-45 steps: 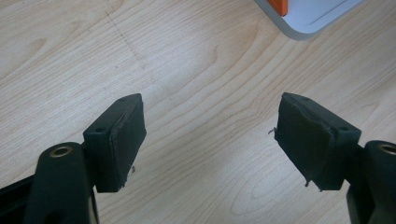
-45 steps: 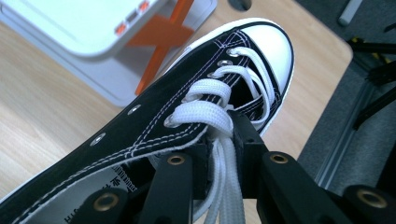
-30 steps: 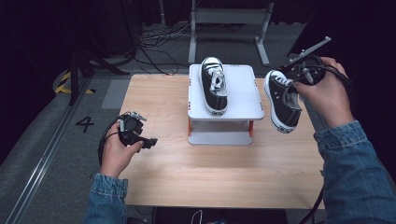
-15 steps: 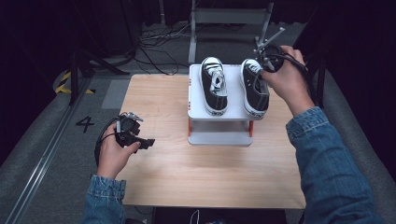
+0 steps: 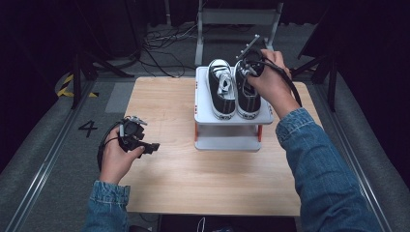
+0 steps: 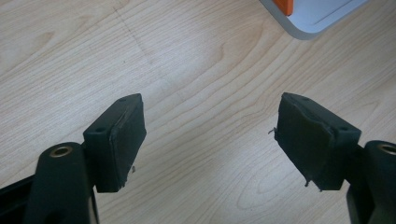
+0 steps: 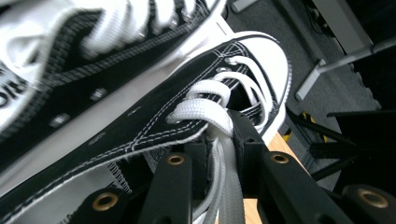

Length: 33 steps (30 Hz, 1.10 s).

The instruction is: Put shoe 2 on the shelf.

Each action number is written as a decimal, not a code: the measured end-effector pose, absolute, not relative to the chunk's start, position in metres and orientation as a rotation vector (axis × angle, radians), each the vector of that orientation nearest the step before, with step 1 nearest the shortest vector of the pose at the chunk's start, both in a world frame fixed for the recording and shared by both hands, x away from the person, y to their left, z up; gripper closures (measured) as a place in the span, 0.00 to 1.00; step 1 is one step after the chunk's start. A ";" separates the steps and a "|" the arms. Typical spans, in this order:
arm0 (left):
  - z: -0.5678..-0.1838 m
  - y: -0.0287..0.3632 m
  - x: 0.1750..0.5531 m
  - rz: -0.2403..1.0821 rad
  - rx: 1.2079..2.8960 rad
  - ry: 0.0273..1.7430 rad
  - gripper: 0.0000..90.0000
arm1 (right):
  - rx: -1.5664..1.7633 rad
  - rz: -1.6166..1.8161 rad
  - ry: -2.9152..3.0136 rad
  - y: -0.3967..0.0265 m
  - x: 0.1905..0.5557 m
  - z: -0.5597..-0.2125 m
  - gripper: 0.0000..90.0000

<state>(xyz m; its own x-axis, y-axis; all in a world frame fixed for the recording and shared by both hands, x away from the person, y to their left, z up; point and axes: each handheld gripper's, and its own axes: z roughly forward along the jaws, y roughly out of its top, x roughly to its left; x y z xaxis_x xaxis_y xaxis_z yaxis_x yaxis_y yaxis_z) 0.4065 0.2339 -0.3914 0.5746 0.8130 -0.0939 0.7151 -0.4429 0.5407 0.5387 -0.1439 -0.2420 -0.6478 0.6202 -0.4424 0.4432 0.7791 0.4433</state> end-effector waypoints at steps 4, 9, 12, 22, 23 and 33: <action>-0.392 0.234 0.407 0.243 2.282 1.214 0.27 | 0.784 0.435 2.399 -0.143 0.537 -0.242 0.87; -0.392 0.233 0.407 0.238 2.277 1.214 0.27 | 0.873 0.553 2.405 -0.158 0.540 -0.242 0.68; -0.392 0.231 0.408 0.242 2.279 1.213 0.27 | 0.914 0.629 2.375 -0.169 0.535 -0.236 0.50; -0.393 0.228 0.410 0.232 2.303 1.193 0.26 | 0.926 0.838 2.323 -0.224 0.485 -0.217 0.36; -0.393 0.230 0.410 0.236 2.300 1.197 0.26 | 0.926 0.846 2.310 -0.235 0.477 -0.219 0.34; -0.393 0.237 0.402 0.265 2.277 1.200 0.21 | 1.046 0.866 2.280 -0.318 0.437 -0.271 0.32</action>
